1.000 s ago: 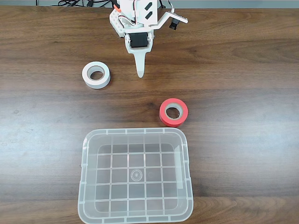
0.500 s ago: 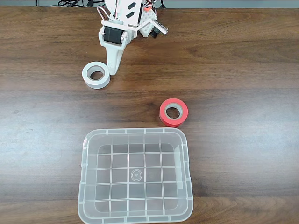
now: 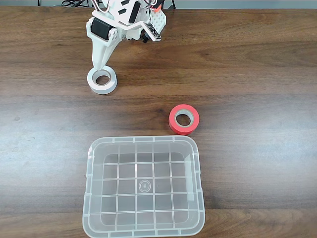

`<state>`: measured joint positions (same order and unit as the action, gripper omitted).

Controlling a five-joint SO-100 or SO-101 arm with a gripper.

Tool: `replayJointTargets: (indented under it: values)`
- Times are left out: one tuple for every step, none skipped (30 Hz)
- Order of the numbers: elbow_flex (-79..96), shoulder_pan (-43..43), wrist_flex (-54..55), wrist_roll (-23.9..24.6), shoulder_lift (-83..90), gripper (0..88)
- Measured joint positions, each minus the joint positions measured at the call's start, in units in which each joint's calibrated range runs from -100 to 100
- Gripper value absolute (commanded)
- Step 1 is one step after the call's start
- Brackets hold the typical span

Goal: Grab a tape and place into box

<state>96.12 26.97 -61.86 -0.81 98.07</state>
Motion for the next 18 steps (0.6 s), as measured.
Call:
replayJointTargets:
  values:
    - [-0.6, 0.0, -0.8, 0.0, -0.4, 1.3]
    - [-1.7, 0.0, -2.0, 0.0, -0.7, 1.3]
    - [-3.0, 0.0, -3.1, 0.0, -1.3, 1.3]
    - [-4.3, 0.0, -3.9, 0.0, -2.8, 1.3]
    - [-5.4, 0.0, -4.4, 0.0, -4.3, 1.3]
    - [-6.8, 0.0, -4.8, 0.0, -6.1, 1.3]
    - [-8.0, 0.0, -5.0, 0.0, -8.0, 1.3]
    - [-9.3, 0.0, -5.1, 0.0, -10.1, 1.3]
    - [-10.7, 0.0, -5.2, 0.0, -12.2, 1.3]
    - [-12.4, 0.0, -5.3, 0.0, -14.7, 1.3]
    - [-14.1, 0.0, -5.3, 0.0, -17.0, 1.3]
    - [-16.1, 0.0, -5.3, 0.0, -19.6, 1.3]
    - [-18.2, 0.0, -5.3, 0.0, -22.1, 1.3]
    - [-20.6, 0.0, -5.3, 0.0, -24.8, 1.3]
    - [-22.8, 0.0, -5.3, 0.0, -27.5, 1.3]
    - [-25.3, 0.0, -5.5, 0.0, -30.3, 1.3]
    - [-27.6, 0.0, -5.6, 0.0, -33.1, 1.3]
    - [-30.1, 0.0, -5.8, 0.0, -36.0, 1.3]
